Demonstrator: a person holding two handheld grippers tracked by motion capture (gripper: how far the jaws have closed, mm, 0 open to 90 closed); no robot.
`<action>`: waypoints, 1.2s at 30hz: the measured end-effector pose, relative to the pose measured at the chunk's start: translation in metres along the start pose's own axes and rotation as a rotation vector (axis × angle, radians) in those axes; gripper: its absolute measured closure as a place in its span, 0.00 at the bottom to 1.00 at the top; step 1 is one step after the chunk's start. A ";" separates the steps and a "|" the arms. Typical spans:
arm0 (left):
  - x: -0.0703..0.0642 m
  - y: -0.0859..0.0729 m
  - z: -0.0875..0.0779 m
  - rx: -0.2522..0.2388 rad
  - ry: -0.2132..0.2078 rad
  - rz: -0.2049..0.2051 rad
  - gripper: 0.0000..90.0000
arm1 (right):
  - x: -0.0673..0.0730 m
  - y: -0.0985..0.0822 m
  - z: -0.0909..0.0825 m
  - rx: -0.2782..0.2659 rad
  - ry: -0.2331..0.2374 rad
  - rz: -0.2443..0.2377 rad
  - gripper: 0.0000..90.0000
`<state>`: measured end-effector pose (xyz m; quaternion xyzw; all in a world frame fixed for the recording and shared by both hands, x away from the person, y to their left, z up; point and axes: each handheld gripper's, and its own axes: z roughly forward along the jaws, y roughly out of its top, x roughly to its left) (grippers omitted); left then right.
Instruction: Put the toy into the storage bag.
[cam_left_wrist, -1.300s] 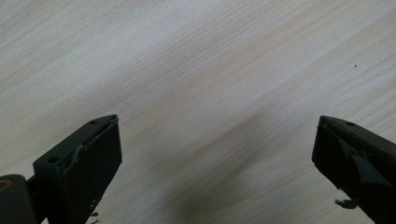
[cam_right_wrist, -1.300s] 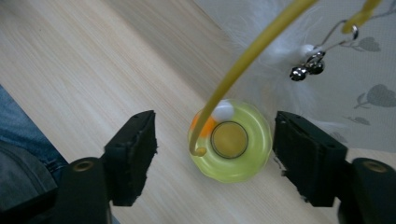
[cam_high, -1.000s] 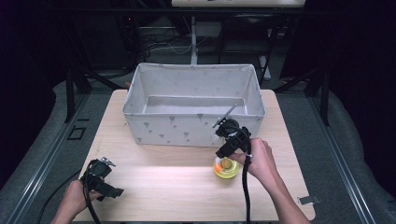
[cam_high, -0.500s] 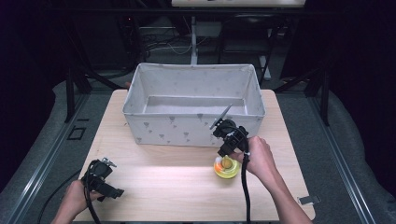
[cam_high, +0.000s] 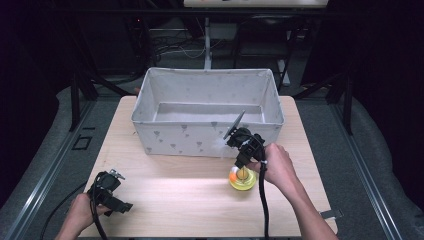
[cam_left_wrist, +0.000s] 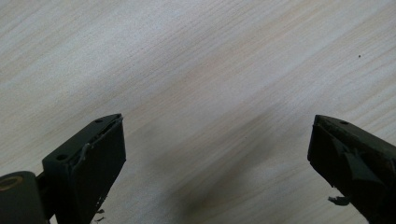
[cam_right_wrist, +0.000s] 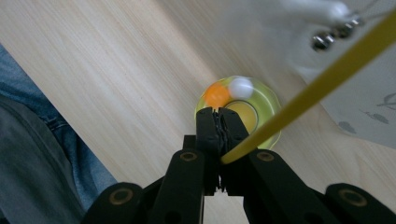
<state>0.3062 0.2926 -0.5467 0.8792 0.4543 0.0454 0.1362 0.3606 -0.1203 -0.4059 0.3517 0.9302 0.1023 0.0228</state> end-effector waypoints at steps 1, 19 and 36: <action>0.000 0.000 0.000 0.000 0.000 0.000 0.05 | 0.000 0.000 0.000 0.000 0.003 -0.001 0.98; 0.000 0.000 0.001 0.007 0.003 0.009 0.05 | -0.001 0.003 -0.005 0.043 0.029 -0.019 0.98; -0.001 0.000 0.001 0.008 0.003 0.006 0.05 | 0.004 0.005 -0.019 0.040 0.050 -0.054 0.98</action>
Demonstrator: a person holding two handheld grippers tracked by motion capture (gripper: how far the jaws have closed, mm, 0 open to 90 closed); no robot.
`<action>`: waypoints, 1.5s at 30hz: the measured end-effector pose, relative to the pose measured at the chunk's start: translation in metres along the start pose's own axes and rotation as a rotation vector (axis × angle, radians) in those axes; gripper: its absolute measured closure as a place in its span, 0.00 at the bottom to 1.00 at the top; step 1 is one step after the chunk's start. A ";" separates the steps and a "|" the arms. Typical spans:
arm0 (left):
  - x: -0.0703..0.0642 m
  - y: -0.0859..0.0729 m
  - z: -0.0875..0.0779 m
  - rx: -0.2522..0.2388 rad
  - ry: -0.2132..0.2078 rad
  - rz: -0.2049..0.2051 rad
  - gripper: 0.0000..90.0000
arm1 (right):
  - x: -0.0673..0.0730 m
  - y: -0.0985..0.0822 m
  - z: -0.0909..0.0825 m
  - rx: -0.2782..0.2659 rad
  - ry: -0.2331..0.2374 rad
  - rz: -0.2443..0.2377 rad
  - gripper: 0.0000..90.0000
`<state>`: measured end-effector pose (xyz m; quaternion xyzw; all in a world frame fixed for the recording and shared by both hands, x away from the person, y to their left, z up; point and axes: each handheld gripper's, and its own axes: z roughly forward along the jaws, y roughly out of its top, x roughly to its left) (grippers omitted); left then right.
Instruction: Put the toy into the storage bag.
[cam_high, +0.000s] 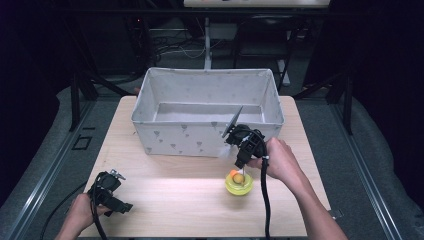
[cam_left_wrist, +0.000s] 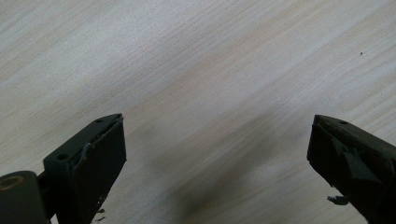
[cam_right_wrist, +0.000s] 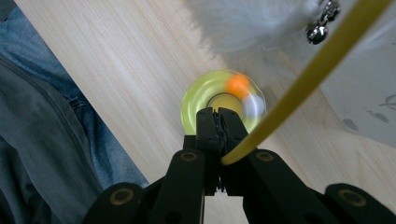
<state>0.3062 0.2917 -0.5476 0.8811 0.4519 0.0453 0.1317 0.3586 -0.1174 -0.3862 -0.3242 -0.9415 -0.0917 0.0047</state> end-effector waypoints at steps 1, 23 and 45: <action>0.000 0.000 0.000 -0.001 -0.001 0.001 0.05 | 0.000 0.000 -0.001 -0.001 0.001 0.001 0.98; 0.000 0.000 0.001 -0.020 0.007 0.019 0.00 | -0.003 -0.003 -0.024 -0.011 -0.017 -0.012 0.98; 0.001 0.001 0.000 -0.033 0.003 0.013 0.00 | -0.001 -0.001 -0.057 -0.039 -0.032 -0.042 0.98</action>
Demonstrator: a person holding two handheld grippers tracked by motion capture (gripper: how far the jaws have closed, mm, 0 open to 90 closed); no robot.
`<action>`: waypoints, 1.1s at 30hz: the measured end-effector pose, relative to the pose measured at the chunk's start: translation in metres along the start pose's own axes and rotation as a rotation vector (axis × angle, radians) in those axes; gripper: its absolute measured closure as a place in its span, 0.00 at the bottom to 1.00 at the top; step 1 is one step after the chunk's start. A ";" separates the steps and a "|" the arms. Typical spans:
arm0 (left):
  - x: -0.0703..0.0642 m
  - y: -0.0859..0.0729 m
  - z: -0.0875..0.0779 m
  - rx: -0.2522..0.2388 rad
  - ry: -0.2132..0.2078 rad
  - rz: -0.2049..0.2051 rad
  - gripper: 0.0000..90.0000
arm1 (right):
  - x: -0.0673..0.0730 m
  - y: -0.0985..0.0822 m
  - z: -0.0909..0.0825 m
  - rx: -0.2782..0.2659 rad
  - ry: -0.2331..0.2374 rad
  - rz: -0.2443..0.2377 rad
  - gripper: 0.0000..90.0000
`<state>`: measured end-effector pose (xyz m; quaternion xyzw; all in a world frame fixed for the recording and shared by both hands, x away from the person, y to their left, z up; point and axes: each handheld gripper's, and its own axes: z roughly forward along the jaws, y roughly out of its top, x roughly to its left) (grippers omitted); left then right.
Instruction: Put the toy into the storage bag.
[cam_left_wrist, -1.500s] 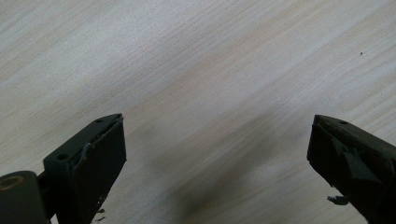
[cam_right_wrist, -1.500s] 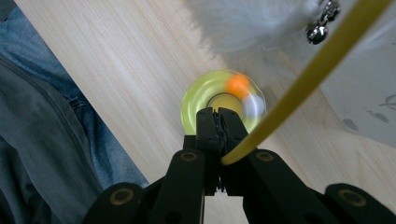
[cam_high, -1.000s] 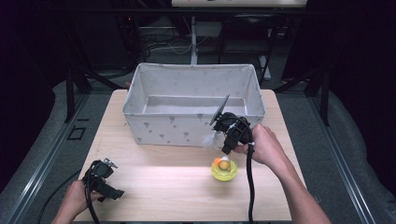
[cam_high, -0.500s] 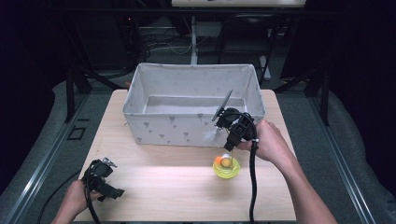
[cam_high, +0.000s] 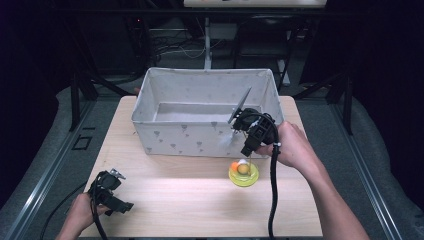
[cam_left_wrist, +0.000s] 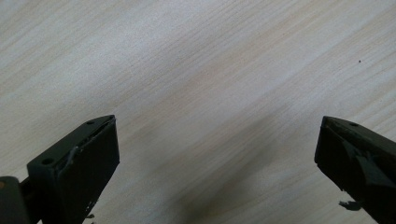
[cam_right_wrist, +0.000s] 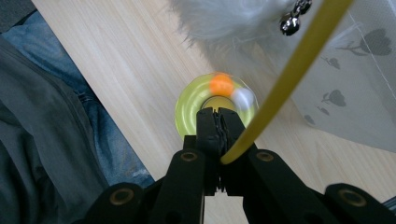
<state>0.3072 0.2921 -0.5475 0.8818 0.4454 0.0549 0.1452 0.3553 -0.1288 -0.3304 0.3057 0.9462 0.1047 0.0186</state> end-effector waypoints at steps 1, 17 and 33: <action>0.000 0.000 0.000 0.000 0.000 0.000 0.00 | 0.000 0.000 -0.001 -0.008 0.005 -0.001 0.98; 0.000 0.003 0.001 -0.006 -0.009 0.008 0.00 | 0.004 0.008 -0.030 -0.017 -0.008 -0.039 0.98; 0.000 0.001 0.000 -0.002 -0.003 0.007 0.00 | 0.007 0.013 -0.050 -0.052 -0.009 -0.062 0.98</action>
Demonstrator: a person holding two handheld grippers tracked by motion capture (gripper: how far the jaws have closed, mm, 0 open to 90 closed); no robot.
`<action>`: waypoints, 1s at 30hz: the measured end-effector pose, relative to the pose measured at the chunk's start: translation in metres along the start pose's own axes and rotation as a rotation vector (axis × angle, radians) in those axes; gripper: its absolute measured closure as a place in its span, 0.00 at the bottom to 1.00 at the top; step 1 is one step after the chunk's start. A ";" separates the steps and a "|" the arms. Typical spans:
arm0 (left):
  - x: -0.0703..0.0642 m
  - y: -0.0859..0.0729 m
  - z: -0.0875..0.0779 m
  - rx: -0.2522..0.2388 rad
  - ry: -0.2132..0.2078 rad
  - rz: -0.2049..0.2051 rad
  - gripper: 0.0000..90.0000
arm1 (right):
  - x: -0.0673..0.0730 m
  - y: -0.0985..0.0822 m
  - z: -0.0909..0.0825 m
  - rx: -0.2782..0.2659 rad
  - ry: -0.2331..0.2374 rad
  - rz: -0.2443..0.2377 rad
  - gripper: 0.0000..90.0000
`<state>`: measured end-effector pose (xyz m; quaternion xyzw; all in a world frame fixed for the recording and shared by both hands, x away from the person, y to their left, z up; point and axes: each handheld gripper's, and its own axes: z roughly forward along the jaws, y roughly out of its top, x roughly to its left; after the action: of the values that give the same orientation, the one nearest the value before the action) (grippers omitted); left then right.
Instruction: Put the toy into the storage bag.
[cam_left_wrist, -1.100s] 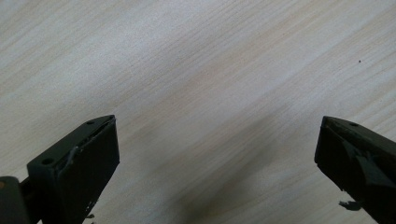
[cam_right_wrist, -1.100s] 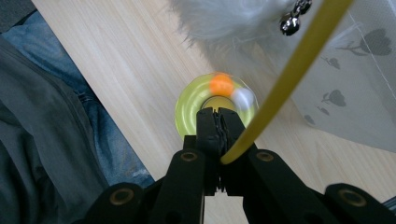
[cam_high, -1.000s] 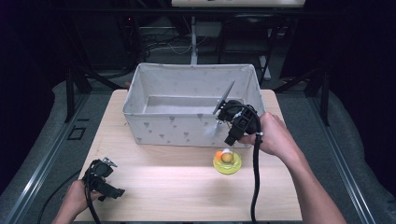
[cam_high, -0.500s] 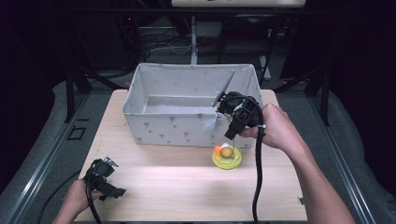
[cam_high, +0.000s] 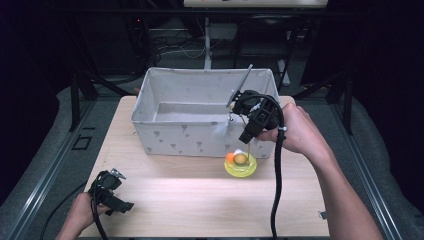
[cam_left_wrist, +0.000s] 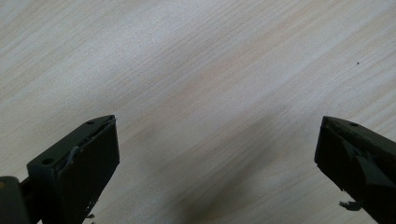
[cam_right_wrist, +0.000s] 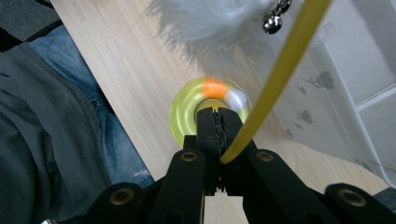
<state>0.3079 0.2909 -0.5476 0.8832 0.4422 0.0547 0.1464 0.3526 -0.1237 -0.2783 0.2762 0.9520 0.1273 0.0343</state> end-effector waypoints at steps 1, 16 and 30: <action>0.000 0.000 0.000 0.000 0.000 0.000 0.00 | 0.000 0.000 -0.001 -0.002 -0.003 0.000 0.98; 0.000 0.000 0.001 -0.005 -0.001 0.003 0.00 | 0.000 0.010 -0.028 -0.009 -0.030 -0.010 0.98; -0.001 0.001 0.001 0.000 -0.008 0.008 0.00 | -0.004 0.014 -0.049 -0.034 -0.052 -0.013 0.98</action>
<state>0.3088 0.2895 -0.5479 0.8850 0.4383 0.0520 0.1481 0.3562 -0.1255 -0.2273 0.2729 0.9502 0.1360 0.0647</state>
